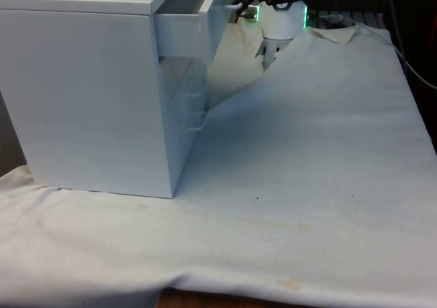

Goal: Open the drawer, then close it.

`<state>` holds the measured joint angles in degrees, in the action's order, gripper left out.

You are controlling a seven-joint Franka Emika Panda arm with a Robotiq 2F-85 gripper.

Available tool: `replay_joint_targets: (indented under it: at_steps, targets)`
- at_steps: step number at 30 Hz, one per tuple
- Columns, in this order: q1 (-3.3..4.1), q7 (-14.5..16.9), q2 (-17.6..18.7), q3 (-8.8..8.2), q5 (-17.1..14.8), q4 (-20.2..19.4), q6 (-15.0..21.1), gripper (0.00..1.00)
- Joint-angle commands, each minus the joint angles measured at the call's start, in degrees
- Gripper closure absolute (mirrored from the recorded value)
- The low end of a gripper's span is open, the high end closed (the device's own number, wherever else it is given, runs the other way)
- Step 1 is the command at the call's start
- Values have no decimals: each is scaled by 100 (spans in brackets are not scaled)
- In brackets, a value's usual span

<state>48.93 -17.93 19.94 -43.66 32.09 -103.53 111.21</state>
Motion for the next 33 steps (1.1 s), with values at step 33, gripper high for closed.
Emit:
replay_joint_targets:
  at_steps: [33]
  targets:
    - [29, -710, 321, 739, 103, 453, -659, 100]
